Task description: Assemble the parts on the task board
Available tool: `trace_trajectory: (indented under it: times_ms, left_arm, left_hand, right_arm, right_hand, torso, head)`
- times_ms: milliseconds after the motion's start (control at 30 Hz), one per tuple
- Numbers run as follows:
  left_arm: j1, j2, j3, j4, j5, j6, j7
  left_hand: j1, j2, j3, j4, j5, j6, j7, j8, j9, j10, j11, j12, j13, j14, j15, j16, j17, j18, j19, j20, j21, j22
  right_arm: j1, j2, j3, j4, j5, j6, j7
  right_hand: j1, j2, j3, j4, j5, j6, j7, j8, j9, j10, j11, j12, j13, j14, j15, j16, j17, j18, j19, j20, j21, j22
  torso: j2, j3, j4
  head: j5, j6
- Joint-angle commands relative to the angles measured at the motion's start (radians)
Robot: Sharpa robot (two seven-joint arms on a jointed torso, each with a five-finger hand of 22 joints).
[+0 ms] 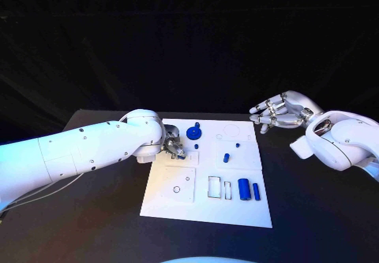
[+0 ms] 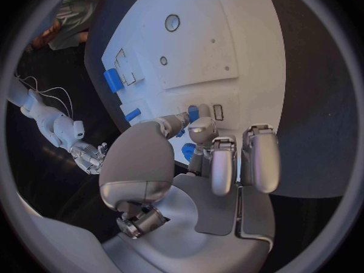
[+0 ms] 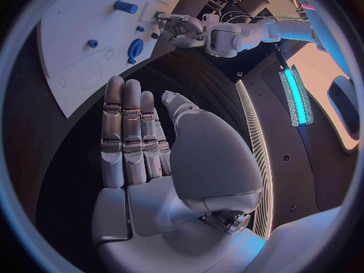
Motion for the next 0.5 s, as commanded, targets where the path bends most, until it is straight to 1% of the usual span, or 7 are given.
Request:
trace_trajectory:
  times_ms: [33,200,333,500]
  left_arm:
    - [-0.004,0.000,-0.004,0.001,-0.010,0.041,-0.009]
    - [-0.004,0.002,-0.004,0.001,-0.009,0.043,-0.008]
    - [-0.004,0.003,-0.004,0.000,-0.005,0.042,-0.008]
    - [-0.004,0.004,-0.004,-0.001,-0.002,0.042,-0.008]
  left_hand:
    - [-0.012,0.004,0.111,-0.120,0.003,0.007,-0.014,0.007,0.002,0.006,-0.005,0.007,0.002,0.103,-0.008,0.002,0.263,-0.017,0.004,-0.005,0.005,0.017]
    - [-0.049,0.000,0.082,-0.100,0.003,0.015,-0.018,0.011,0.003,0.008,-0.008,0.014,0.006,0.103,-0.010,0.002,0.263,-0.018,0.006,-0.007,0.007,0.020]
    - [-0.075,0.003,0.064,-0.085,0.003,0.020,-0.021,0.011,0.001,0.009,-0.010,0.017,0.007,0.103,-0.012,0.002,0.263,-0.018,0.007,-0.008,0.008,0.023]
    - [-0.093,0.005,0.054,-0.074,0.003,0.024,-0.022,0.010,0.000,0.009,-0.012,0.019,0.008,0.103,-0.014,0.002,0.263,-0.019,0.008,-0.010,0.008,0.024]
  right_arm:
    - [0.000,0.000,0.000,0.001,-0.008,0.010,-0.002]
    - [0.000,0.000,0.000,0.001,-0.008,0.010,-0.002]
    - [0.000,-0.001,0.000,0.001,-0.008,0.010,-0.003]
    - [0.000,-0.001,0.000,0.001,-0.008,0.009,-0.004]
  right_hand:
    - [-0.008,0.001,-0.003,0.001,0.005,-0.007,0.000,-0.007,0.001,-0.009,-0.001,0.004,0.001,-0.006,-0.002,-0.006,0.001,-0.004,-0.002,0.002,-0.006,-0.001]
    - [-0.008,0.001,-0.003,0.001,0.005,-0.007,0.000,-0.007,0.001,-0.009,-0.001,0.004,0.001,-0.006,-0.002,-0.006,0.001,-0.004,-0.002,0.002,-0.006,-0.001]
    - [-0.008,0.001,-0.003,0.001,0.005,-0.007,0.000,-0.007,0.001,-0.009,-0.001,0.004,0.001,-0.006,-0.002,-0.006,0.001,-0.004,-0.002,0.002,-0.006,-0.001]
    - [-0.010,0.001,-0.004,0.002,0.006,-0.008,0.001,-0.006,0.001,-0.010,-0.001,0.004,0.002,-0.007,-0.002,-0.006,0.003,-0.004,-0.002,0.003,-0.006,-0.002]
  torso:
    - [0.000,0.0000,-0.0005]
    - [0.000,0.0003,-0.0012]
    - [0.000,0.0009,-0.0001]
    - [-0.001,0.0005,-0.0002]
  head:
    - [0.004,-0.001]
    - [0.005,-0.001]
    - [0.004,-0.002]
    - [0.003,-0.003]
